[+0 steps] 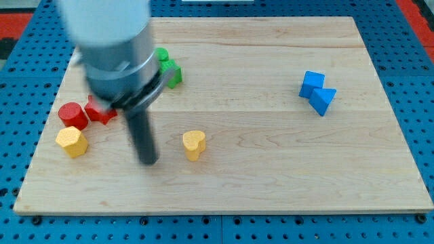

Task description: Push the yellow hexagon into the yellow heart

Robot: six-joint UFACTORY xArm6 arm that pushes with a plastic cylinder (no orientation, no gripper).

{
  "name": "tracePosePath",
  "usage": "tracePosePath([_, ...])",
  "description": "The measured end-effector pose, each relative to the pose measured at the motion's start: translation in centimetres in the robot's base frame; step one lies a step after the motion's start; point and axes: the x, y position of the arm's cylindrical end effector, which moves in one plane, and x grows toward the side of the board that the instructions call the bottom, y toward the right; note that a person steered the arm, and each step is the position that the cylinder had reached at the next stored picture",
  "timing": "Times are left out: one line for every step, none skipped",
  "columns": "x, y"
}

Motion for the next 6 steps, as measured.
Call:
tracePosePath([1.8, -15.5])
tracePosePath([-0.8, -16.1])
tracePosePath([-5.3, -16.0])
tracePosePath([-6.0, -10.4])
tracePosePath([-4.7, 1.1])
tracePosePath([-4.0, 3.8])
